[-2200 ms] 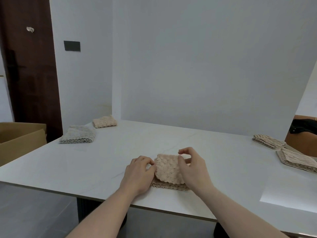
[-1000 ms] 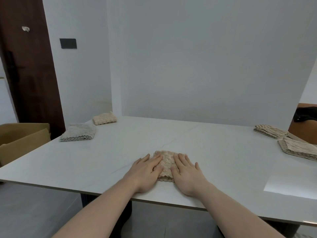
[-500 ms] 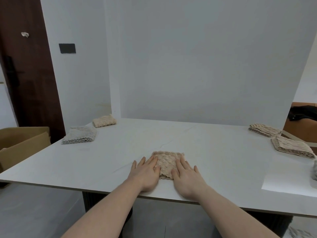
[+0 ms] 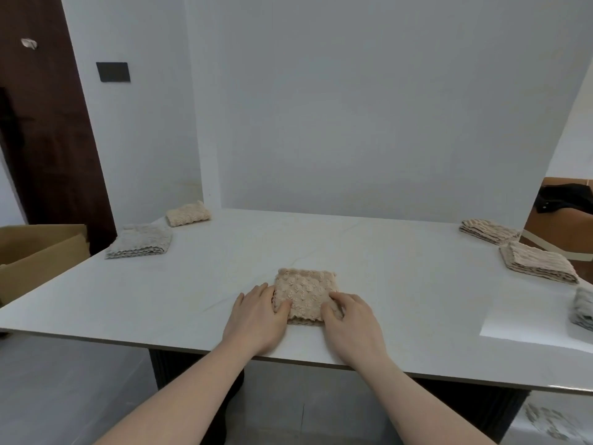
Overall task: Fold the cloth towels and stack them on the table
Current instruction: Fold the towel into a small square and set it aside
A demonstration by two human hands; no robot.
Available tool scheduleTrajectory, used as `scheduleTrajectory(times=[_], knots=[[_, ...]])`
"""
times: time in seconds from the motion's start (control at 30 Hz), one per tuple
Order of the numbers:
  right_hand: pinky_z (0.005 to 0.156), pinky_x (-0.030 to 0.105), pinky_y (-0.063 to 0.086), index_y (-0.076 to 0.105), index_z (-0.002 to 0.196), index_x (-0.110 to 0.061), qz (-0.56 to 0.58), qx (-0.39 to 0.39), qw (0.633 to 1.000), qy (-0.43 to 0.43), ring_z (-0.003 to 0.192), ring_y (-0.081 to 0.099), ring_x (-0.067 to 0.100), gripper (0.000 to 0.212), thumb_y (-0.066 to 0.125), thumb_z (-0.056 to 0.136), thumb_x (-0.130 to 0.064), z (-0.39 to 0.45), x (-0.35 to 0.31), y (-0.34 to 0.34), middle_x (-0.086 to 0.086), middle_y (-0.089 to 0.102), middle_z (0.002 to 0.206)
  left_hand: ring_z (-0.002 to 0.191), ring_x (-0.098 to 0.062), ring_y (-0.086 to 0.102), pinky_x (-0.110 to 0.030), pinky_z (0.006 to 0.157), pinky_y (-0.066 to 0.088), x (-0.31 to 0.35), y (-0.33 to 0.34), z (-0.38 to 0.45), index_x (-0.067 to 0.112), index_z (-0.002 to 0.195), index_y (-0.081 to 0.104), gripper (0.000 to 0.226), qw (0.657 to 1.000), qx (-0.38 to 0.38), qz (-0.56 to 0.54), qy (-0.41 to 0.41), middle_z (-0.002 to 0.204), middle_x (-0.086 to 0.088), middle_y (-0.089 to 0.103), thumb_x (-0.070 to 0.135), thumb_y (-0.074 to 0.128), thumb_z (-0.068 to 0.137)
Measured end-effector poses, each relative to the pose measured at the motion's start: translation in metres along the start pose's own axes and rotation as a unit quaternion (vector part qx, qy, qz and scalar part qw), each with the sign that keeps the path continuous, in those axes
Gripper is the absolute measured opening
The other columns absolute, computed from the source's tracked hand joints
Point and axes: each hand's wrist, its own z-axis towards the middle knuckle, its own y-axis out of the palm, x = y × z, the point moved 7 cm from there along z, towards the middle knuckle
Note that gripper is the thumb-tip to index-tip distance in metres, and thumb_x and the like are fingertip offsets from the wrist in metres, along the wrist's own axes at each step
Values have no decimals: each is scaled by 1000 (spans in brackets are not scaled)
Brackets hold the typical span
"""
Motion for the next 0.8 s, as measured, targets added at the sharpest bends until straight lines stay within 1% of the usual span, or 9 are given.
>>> scheduleTrajectory(times=[0.1, 0.17, 0.3, 0.43, 0.53, 0.6, 0.67, 0.7, 0.8], knots=[[113, 30, 36, 54, 144, -29, -1, -8, 1000, -2, 135, 47, 14, 50, 50, 97, -46, 0, -1, -2, -9, 53, 147, 151, -18, 28, -42, 126, 16, 2, -4, -3, 19, 154, 38, 70, 1000, 0, 7, -15, 164, 1, 32, 61, 23, 99], [116, 30, 33, 48, 149, -31, -1, -18, 1000, -5, 137, 44, 13, 53, 50, 98, -46, 1, -2, -3, -11, 49, 150, 153, -18, 22, -40, 127, 12, 4, -6, -5, 17, 156, 34, 71, 999, -2, 26, -23, 166, 0, 27, 61, 23, 101], [118, 31, 32, 38, 153, -37, 26, -28, 999, -13, 138, 40, 6, 58, 53, 98, -42, 4, 1, -2, -21, 44, 152, 155, -13, 14, -38, 128, 5, 5, -2, -5, 24, 158, 28, 68, 999, -9, 32, -20, 168, 5, 20, 62, 23, 101], [117, 36, 35, 36, 152, -43, 83, -43, 995, 18, 135, 43, -1, 61, 59, 96, -40, 5, 7, -3, -28, 46, 146, 156, -9, 2, -37, 128, -1, 0, 3, -6, 28, 159, 21, 70, 999, -18, 48, -19, 169, 11, 12, 64, 15, 99], [116, 33, 35, 32, 153, -45, 110, -47, 990, 70, 120, 44, -13, 66, 63, 95, -38, 7, 8, -7, -27, 48, 137, 156, -9, -3, -38, 128, -3, 3, 3, -6, 27, 159, 19, 75, 998, -34, 45, -17, 169, 12, 11, 65, 10, 96], [112, 32, 34, 29, 153, -46, 116, -64, 984, 120, 111, 45, -13, 68, 63, 95, -39, 10, 7, -8, -28, 51, 124, 156, -9, -2, -38, 128, -3, 5, 0, -5, 27, 157, 23, 72, 999, -45, 18, -18, 168, 14, 14, 64, 15, 96], [113, 33, 34, 30, 154, -40, 121, -79, 976, 166, 108, 49, -4, 69, 64, 94, -37, 15, 5, -7, -34, 51, 118, 156, -9, 2, -38, 128, -1, 4, -3, -4, 29, 149, 34, 62, 998, -53, -15, -26, 166, 15, 20, 63, 26, 98], [113, 35, 34, 31, 154, -37, 118, -87, 972, 184, 107, 52, -1, 70, 65, 93, -35, 17, 4, -8, -37, 50, 117, 156, -9, 5, -38, 128, 1, 3, -6, -3, 30, 141, 42, 54, 997, -57, -33, -35, 164, 15, 24, 61, 34, 98], [107, 40, 44, 46, 144, -34, 102, -146, 952, 249, 99, 59, 3, 64, 68, 84, -33, 29, -1, -10, -30, 60, 109, 154, -8, 10, -39, 128, 5, 0, -13, 5, 30, 108, 56, 25, 986, -107, -92, -85, 157, 19, 27, 51, 56, 96]])
